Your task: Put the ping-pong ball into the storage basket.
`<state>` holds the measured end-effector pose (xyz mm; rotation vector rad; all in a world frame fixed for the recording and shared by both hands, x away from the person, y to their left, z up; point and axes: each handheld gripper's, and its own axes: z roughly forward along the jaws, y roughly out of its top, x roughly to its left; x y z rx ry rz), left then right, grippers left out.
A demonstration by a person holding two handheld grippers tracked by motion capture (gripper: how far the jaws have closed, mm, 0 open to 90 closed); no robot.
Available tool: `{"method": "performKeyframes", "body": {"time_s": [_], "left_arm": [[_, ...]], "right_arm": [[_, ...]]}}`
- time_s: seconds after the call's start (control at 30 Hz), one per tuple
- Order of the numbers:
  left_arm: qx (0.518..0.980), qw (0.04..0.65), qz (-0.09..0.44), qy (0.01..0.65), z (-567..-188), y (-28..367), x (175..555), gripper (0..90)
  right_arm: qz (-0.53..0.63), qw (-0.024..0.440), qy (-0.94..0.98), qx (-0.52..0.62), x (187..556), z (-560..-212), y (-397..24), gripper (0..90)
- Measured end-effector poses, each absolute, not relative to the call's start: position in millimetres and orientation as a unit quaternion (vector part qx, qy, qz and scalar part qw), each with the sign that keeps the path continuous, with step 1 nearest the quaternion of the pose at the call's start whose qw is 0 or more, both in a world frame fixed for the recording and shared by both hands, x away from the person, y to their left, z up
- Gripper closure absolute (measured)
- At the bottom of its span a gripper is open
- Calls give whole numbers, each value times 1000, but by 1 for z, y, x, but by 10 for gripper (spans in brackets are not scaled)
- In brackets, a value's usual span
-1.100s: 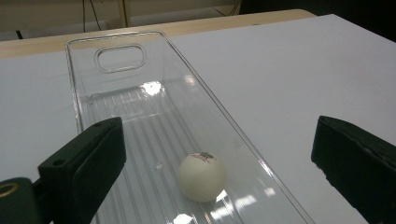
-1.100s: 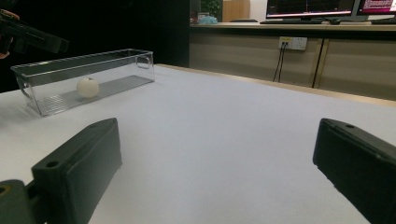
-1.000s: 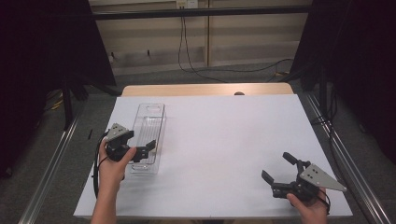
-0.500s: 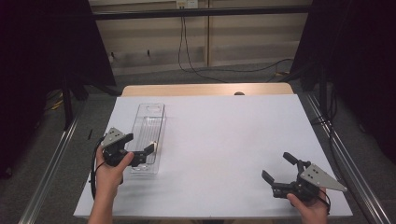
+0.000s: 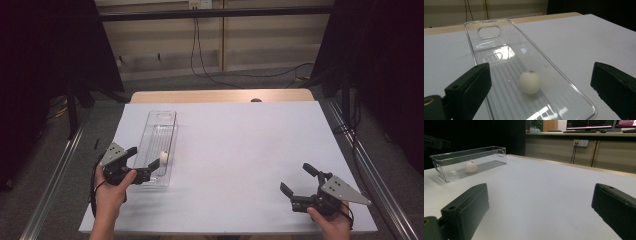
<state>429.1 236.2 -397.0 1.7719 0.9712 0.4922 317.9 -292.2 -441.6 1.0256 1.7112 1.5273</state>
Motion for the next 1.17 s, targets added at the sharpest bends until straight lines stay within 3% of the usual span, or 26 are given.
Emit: {"method": "performKeyframes", "body": {"time_s": [1.17], "left_arm": [[708, 531, 233, 403, -410, 252, 403, 31]], "right_arm": [[579, 309, 645, 391, 317, -442, -294, 7]]}}
